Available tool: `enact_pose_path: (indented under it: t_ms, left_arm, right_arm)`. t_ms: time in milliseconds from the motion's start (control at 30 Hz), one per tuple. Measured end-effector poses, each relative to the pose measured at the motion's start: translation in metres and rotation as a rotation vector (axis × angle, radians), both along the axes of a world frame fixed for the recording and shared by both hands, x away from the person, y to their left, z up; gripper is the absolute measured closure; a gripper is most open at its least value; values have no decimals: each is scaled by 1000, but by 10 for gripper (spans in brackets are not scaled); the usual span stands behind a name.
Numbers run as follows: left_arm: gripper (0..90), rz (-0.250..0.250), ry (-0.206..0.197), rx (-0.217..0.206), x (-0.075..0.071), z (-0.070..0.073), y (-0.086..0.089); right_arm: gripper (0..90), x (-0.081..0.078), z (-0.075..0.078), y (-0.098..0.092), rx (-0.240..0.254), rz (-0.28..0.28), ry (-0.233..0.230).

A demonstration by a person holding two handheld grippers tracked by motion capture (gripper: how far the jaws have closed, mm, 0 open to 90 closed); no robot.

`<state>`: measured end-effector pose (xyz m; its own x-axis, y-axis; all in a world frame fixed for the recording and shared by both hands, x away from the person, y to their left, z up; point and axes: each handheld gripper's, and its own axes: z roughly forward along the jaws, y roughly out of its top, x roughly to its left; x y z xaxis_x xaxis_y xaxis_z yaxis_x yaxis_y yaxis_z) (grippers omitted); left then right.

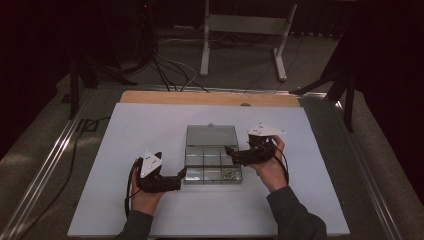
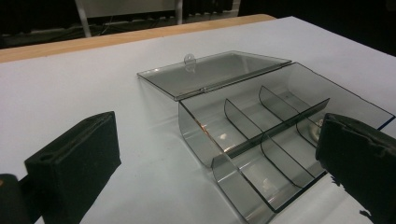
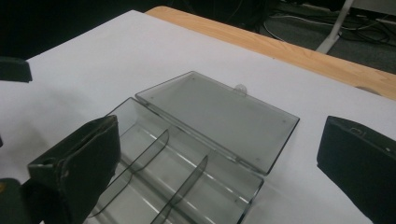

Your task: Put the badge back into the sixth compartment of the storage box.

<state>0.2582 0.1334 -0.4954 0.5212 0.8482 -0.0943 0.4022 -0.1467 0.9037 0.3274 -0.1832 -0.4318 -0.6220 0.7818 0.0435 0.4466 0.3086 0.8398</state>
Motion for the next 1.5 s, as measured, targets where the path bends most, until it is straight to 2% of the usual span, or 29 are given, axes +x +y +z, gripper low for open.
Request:
enact_pose_path:
  t_ms: [400, 867, 1500]
  left_arm:
    - [13, 3, 12, -11, 5, -3, -6]
    - [13, 12, 21, -11, 8, -7, -9]
    - [13, 3, 27, -8, 10, -10, -13]
  right_arm:
    - [0, 15, 3, -5, 38, -51, 8]
    - [0, 38, 7, 3, 61, -84, 7]
    - [0, 66, -15, -2, 100, -131, 38]
